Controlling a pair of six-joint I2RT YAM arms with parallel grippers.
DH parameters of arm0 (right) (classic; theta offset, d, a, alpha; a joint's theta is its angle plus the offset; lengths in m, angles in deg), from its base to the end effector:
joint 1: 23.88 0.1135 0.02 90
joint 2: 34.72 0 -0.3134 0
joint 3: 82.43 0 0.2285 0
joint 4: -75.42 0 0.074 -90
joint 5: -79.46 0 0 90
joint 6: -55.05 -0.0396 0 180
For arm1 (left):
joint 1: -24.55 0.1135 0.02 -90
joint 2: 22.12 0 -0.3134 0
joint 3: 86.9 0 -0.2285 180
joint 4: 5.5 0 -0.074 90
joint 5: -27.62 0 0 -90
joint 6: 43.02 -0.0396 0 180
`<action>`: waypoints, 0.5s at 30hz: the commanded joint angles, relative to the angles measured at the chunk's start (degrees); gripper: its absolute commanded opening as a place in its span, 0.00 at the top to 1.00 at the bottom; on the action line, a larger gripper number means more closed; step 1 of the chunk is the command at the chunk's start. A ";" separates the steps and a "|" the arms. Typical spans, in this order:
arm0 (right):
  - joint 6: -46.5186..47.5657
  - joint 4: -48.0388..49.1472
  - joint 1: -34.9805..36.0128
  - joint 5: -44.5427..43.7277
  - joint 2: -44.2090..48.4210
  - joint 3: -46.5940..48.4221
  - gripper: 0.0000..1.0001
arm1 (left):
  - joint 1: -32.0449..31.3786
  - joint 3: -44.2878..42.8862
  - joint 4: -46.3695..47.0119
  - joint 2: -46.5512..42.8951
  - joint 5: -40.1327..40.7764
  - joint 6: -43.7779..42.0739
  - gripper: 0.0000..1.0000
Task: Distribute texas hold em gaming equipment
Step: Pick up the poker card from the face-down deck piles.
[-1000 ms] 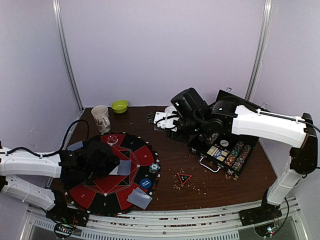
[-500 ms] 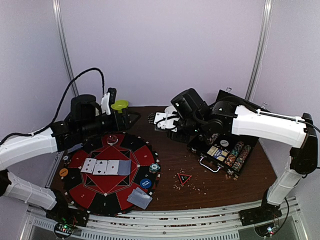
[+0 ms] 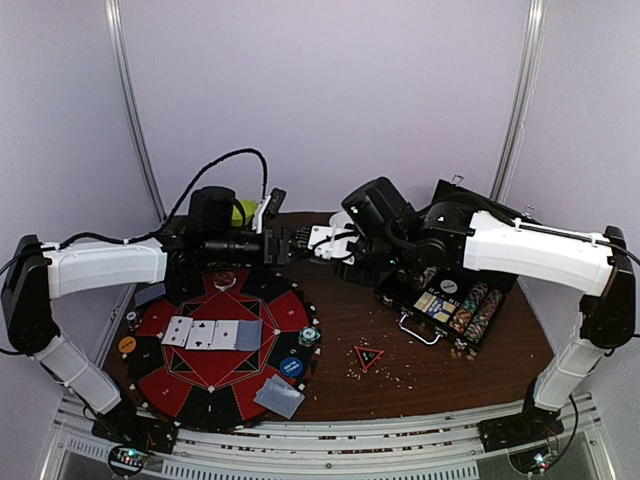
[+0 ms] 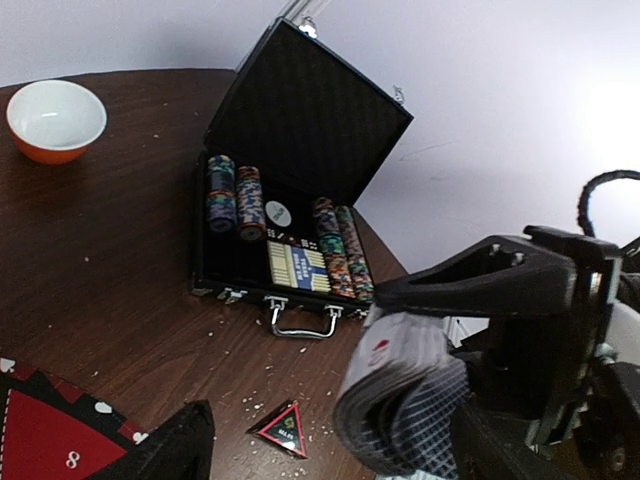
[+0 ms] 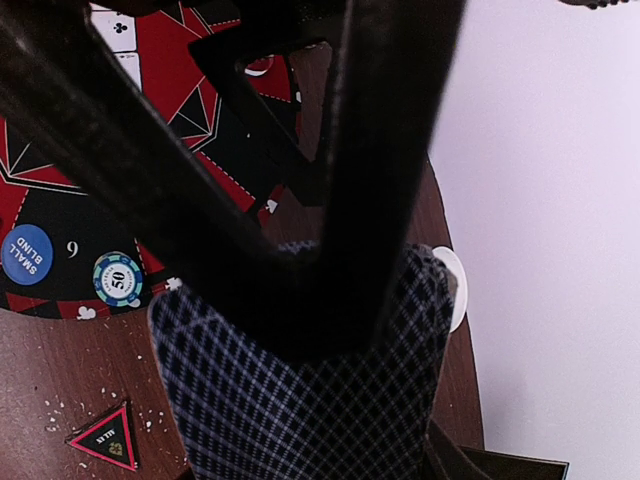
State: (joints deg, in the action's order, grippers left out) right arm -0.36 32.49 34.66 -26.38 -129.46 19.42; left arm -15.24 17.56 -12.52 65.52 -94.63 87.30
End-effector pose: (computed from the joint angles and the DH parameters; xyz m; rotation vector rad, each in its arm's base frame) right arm 0.1990 0.3045 0.3885 -1.4656 1.5997 -0.0648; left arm 0.2416 -0.2288 0.3435 0.4219 2.0997 -1.4250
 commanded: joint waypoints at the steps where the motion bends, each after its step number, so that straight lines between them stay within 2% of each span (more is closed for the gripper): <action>1: 0.04 0.05 0.26 -0.19 1.82 1.00 0.56 | 0.11 0.15 8.93 -0.23 -5.17 1.43 0.15; 6: 0.21 -0.03 0.36 -0.09 1.42 1.34 0.56 | -0.18 -3.39 2.54 2.39 -3.34 -2.41 0.16; 11: 0.19 -0.07 0.41 -0.07 1.40 1.50 0.56 | -0.48 -10.63 -9.60 5.39 0.64 -10.13 0.23; 15: 0.13 -0.22 0.40 -0.11 1.32 1.78 0.56 | -0.46 -13.74 -14.89 5.93 2.90 -12.96 0.42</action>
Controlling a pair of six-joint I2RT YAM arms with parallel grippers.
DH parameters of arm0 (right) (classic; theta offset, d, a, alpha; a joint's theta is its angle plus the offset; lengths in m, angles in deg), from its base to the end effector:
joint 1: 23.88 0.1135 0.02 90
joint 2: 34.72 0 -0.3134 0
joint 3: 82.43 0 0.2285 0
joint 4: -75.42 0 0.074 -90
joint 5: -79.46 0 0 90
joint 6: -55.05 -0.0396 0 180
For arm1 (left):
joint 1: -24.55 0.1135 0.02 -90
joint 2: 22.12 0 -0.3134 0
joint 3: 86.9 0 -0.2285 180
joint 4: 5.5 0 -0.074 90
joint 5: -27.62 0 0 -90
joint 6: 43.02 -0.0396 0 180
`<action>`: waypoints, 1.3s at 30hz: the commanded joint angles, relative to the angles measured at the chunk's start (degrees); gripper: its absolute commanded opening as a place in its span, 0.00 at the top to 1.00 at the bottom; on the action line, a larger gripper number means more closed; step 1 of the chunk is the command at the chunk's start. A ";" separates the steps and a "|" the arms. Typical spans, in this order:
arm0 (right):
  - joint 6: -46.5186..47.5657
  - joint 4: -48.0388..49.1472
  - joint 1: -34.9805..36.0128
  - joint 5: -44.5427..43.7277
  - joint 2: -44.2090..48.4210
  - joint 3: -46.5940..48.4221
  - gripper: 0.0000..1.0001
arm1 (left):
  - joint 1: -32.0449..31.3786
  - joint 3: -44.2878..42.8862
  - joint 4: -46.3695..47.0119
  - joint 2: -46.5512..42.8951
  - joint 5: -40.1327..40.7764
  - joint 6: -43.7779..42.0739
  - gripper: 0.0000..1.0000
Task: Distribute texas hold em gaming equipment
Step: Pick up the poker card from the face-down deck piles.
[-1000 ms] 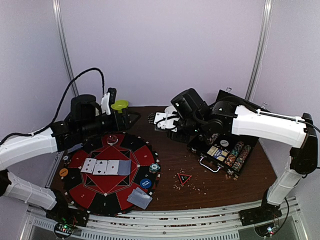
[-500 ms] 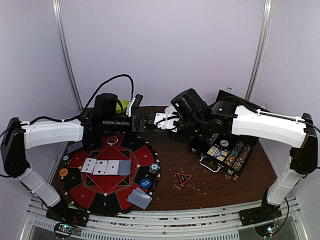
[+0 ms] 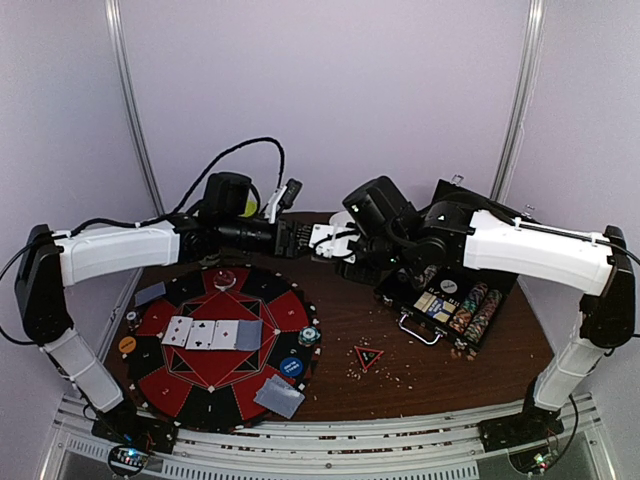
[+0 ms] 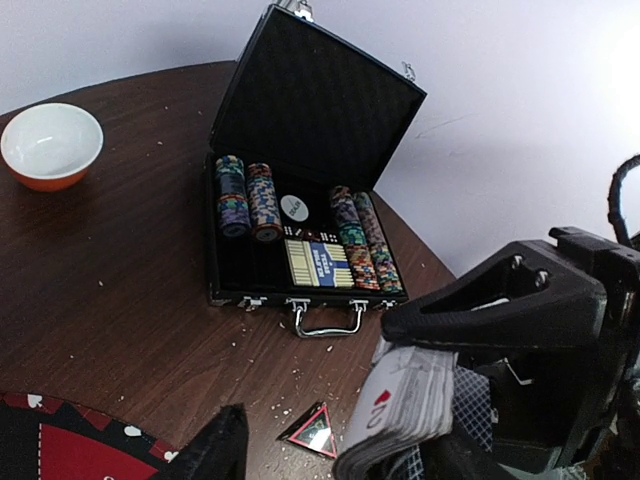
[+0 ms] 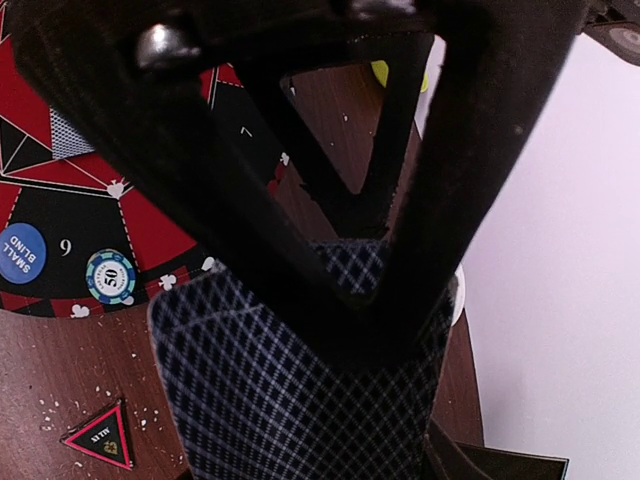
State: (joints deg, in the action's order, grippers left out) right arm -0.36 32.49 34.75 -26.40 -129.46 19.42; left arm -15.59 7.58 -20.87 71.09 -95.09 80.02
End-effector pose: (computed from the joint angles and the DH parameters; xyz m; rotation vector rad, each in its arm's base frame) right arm 0.1985 0.3048 0.3885 -1.4666 1.5986 -0.0643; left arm 0.2635 -0.2502 0.3538 0.5471 2.1110 -1.3481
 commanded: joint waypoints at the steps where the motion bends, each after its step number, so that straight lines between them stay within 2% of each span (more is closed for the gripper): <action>1: 0.07 -0.19 0.33 -0.07 1.41 1.73 0.56 | -0.15 -3.89 -7.29 0.04 3.40 -5.96 0.44; 10: 0.15 -0.15 0.26 -0.36 1.54 1.52 0.56 | 0.88 -0.63 -9.06 -4.71 6.12 -6.45 0.48; 15: 0.13 -0.23 0.33 -0.44 1.44 1.77 0.56 | 0.88 -0.52 -8.91 -6.08 6.25 -6.96 0.42; 19: 0.14 -0.42 0.34 -0.65 1.43 1.74 0.56 | 0.89 -1.25 -8.21 -7.03 3.65 -8.01 0.42; 22: 0.22 -0.38 0.33 -0.71 1.49 1.62 0.56 | 0.94 -1.65 -9.07 -7.98 3.27 -9.64 0.49; 26: 0.22 -0.31 0.32 -0.67 1.34 1.61 0.56 | 0.91 -1.92 -10.10 -7.69 0.91 -10.91 0.66; 34: 0.22 -0.45 0.34 -0.66 1.19 1.79 0.56 | 0.94 -3.96 -11.28 -5.06 0.15 -11.33 0.70; 37: 0.21 -0.42 0.33 -0.66 1.42 1.75 0.56 | 0.94 -4.61 -11.09 -4.69 -0.46 -11.33 0.73; 39: 0.22 -0.42 0.36 -0.66 1.38 1.63 0.56 | 0.92 -4.86 -10.93 -4.49 -1.10 -11.37 0.80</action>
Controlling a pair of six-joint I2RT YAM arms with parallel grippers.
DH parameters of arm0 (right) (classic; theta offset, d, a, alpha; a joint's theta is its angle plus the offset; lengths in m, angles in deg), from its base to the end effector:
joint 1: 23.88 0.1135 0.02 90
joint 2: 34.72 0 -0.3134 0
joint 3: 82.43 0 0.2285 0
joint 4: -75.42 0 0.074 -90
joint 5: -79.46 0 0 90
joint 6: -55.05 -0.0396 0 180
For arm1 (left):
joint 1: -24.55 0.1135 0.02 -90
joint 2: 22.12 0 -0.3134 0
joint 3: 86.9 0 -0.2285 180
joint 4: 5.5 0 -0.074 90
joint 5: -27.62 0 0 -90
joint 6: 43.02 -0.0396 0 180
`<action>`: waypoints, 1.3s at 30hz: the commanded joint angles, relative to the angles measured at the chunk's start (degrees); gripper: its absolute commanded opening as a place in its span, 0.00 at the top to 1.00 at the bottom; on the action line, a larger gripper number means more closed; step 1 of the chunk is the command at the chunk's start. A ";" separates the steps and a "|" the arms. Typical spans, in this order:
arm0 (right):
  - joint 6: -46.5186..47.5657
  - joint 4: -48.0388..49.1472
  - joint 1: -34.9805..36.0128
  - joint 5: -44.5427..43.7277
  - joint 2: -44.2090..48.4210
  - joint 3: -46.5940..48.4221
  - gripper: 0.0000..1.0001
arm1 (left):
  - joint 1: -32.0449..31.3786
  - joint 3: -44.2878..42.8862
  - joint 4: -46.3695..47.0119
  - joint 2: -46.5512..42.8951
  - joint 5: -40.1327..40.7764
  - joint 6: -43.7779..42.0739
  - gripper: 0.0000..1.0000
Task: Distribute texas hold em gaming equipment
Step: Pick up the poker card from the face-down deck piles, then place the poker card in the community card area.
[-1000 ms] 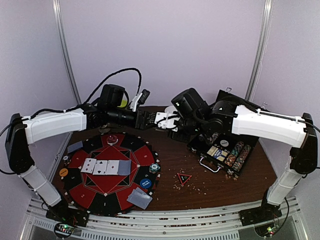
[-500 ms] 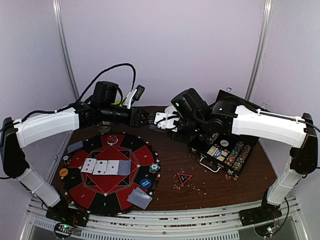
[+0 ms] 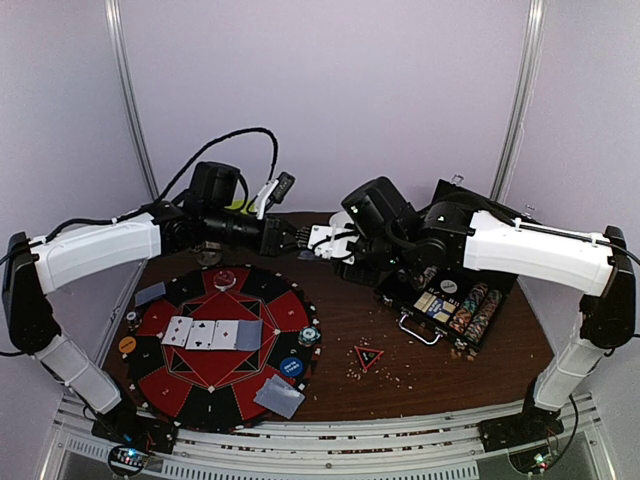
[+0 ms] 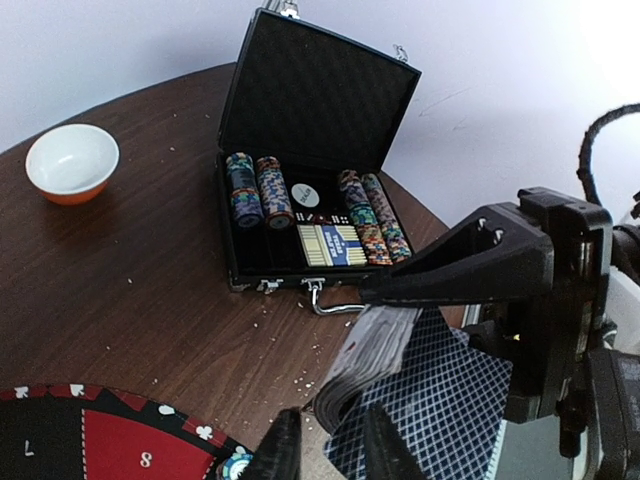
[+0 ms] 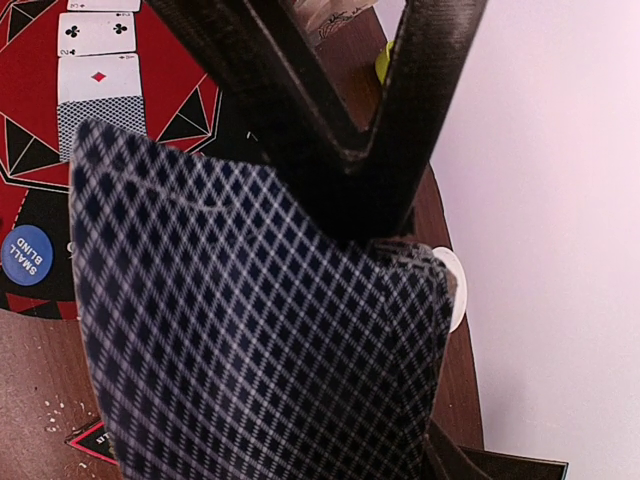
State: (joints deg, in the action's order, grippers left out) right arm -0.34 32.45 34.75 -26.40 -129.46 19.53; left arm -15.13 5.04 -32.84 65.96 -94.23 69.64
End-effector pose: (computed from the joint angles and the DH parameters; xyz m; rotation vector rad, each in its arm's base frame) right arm 0.1985 0.3048 0.3891 -1.4660 1.5977 -0.0641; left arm 0.2434 -0.2291 0.3772 0.6949 2.0939 -1.2153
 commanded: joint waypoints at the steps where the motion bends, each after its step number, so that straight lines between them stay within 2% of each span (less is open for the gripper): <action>1: 0.19 -0.30 0.28 -0.74 1.40 1.46 0.56 | 0.45 -2.43 1.09 0.68 -2.43 -0.97 0.83; 3: 0.20 -0.25 0.30 -0.80 1.41 1.42 0.56 | 0.47 -2.56 0.92 0.63 -3.04 -1.02 0.88; 5: 0.19 -0.15 0.34 -0.84 1.38 1.33 0.56 | 0.47 -2.72 0.36 0.34 -3.11 -1.36 1.00; 19: 0.21 -0.07 0.26 -1.23 1.53 1.15 0.56 | 1.41 0.33 1.77 -5.96 2.54 -0.88 1.00; 24: 0.02 0.06 0.27 -1.96 1.40 1.07 0.56 | 2.33 4.25 7.45 -11.17 5.61 2.61 1.00; 31: -0.07 0.48 0.09 -2.70 1.07 0.71 0.56 | 5.89 9.33 9.87 -18.16 7.54 8.50 1.00; 34: -0.16 0.40 0.10 -2.79 1.00 0.64 0.56 | 8.13 12.88 9.06 -23.38 14.70 12.17 1.00; 37: -0.20 0.49 0.09 -2.72 1.00 0.62 0.56 | 9.62 18.85 7.98 -30.70 30.78 18.37 1.00; 39: -0.18 0.50 0.13 -2.59 1.14 0.71 0.56 | 9.68 24.55 8.66 -33.95 38.04 24.56 1.00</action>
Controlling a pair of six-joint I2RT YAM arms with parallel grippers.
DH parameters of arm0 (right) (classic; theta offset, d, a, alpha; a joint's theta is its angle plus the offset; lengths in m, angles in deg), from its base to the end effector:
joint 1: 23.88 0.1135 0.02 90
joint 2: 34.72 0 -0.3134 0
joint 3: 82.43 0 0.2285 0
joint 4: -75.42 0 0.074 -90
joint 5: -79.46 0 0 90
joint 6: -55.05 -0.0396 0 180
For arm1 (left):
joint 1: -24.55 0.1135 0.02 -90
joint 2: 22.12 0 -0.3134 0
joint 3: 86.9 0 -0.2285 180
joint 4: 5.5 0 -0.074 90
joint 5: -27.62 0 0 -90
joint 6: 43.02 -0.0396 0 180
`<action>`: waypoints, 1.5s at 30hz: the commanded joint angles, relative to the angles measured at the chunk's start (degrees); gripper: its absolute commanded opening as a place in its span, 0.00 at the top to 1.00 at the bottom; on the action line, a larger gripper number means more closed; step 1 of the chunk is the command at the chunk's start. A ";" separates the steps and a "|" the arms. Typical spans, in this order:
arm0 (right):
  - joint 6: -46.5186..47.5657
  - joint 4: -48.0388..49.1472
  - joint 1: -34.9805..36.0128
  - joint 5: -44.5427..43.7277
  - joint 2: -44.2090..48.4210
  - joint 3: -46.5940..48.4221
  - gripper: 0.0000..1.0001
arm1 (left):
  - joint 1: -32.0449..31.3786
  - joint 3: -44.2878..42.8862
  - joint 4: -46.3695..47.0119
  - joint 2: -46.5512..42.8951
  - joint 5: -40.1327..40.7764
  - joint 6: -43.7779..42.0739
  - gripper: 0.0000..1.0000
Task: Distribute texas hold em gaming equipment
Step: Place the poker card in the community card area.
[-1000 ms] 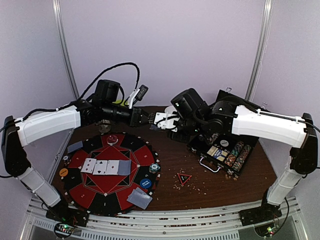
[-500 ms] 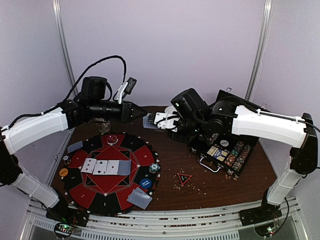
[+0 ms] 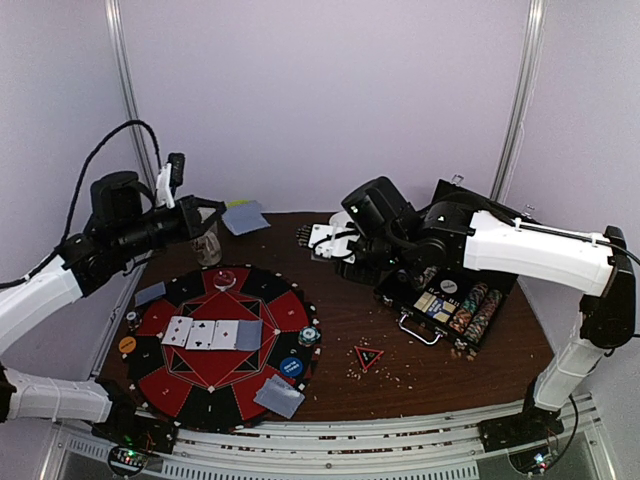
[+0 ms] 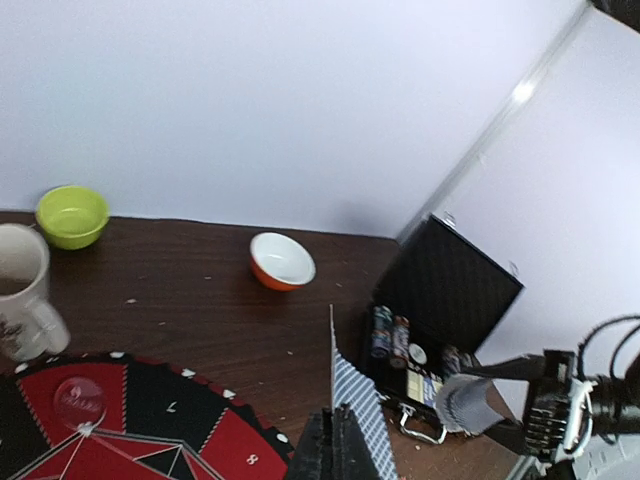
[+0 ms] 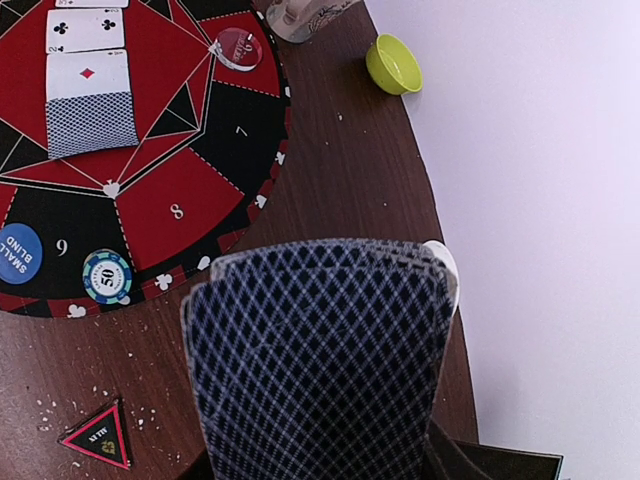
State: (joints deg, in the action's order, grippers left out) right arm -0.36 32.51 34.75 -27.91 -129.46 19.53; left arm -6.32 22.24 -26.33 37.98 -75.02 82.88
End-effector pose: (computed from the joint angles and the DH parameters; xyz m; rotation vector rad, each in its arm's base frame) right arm 0.1993 0.3041 0.3893 -1.4508 1.6040 -0.0918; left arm 0.1665 -0.1096 0.4082 0.0905 1.8589 -1.0259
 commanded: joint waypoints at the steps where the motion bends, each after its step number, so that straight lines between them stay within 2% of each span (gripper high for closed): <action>1: -0.14 0.48 0.14 -1.07 1.04 0.79 0.56 | 0.82 10.53 2.91 -6.94 20.38 14.67 1.00; 3: -0.21 0.16 0.08 -1.18 1.03 0.96 0.56 | -0.38 16.36 5.21 -7.76 22.16 23.05 1.00; 6: -0.40 0.00 0.16 -1.09 1.37 0.71 0.56 | -8.60 23.56 8.04 -6.31 32.46 31.33 1.00; 9: -0.27 0.00 0.14 -1.00 1.79 0.13 0.56 | -17.90 24.70 9.14 -0.45 42.79 38.86 1.00; 11: -0.27 -0.05 0.13 -1.00 1.99 0.12 0.56 | -21.21 23.11 7.79 4.50 46.32 43.76 1.00; 16: -0.15 0.06 0.13 -0.80 2.45 -0.42 0.56 | -25.15 22.08 9.88 13.82 50.48 51.77 1.00; 21: 0.08 0.34 0.01 -0.74 2.88 -0.75 0.56 | -27.96 20.18 8.00 18.97 52.91 55.62 1.00; 24: 0.06 0.36 0.04 -0.64 3.05 -1.00 0.56 | -28.10 21.07 6.55 21.68 51.65 60.80 1.00; 31: 0.13 0.67 0.00 -0.62 3.59 -1.58 0.56 | -29.09 19.26 3.32 24.12 46.20 61.21 0.99; 34: 0.13 0.61 0.03 -0.64 3.52 -1.58 0.56 | -29.32 19.70 4.12 23.73 42.76 60.96 0.84; 39: 0.13 0.63 0.00 -0.47 3.35 -1.50 0.56 | -29.67 18.84 3.66 22.61 36.81 58.67 0.76; 42: 0.13 0.50 0.04 -0.38 3.33 -1.31 0.56 | -29.62 18.19 0.79 20.34 36.30 58.12 0.73; 45: 0.13 0.45 -0.01 -0.47 3.49 -1.41 0.56 | -29.37 16.77 0.70 16.92 39.44 49.09 0.62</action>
State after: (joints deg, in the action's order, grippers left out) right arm -0.34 32.58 34.75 -27.91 -127.93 18.64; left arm -35.68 41.98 -24.63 59.66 -36.71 141.15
